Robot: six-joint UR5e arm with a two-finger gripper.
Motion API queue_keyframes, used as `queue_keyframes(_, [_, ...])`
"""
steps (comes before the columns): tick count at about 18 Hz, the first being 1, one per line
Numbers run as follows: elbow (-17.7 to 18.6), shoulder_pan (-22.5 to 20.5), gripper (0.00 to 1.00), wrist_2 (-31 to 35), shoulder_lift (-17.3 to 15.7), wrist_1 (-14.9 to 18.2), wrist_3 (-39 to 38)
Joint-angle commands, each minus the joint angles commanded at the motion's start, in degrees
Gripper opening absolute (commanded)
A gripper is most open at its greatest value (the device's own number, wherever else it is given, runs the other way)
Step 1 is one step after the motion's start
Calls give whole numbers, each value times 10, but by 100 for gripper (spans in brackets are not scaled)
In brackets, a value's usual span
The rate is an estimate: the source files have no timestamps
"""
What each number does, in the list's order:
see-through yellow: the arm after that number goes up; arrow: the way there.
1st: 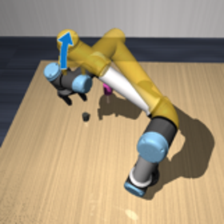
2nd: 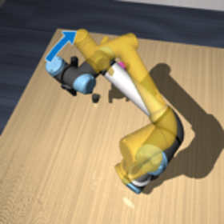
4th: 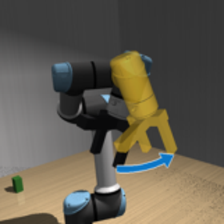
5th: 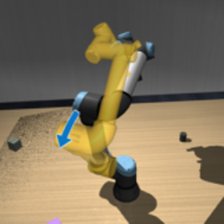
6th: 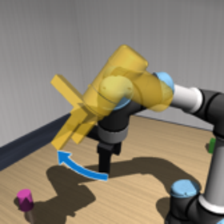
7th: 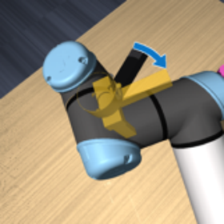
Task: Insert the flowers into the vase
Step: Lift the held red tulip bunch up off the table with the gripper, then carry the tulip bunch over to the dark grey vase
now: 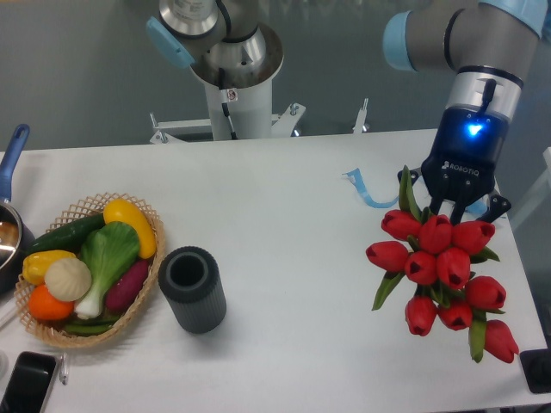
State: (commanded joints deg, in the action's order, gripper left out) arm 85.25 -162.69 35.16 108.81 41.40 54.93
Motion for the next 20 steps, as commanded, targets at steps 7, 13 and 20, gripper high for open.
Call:
queue_keyframes(7, [7,5,22,0,1,0,-2])
queue_keyframes(13, [16,21,22,1,3,-1,2])
queue_keyframes(20, [16,33,22,-95,20,-4,4])
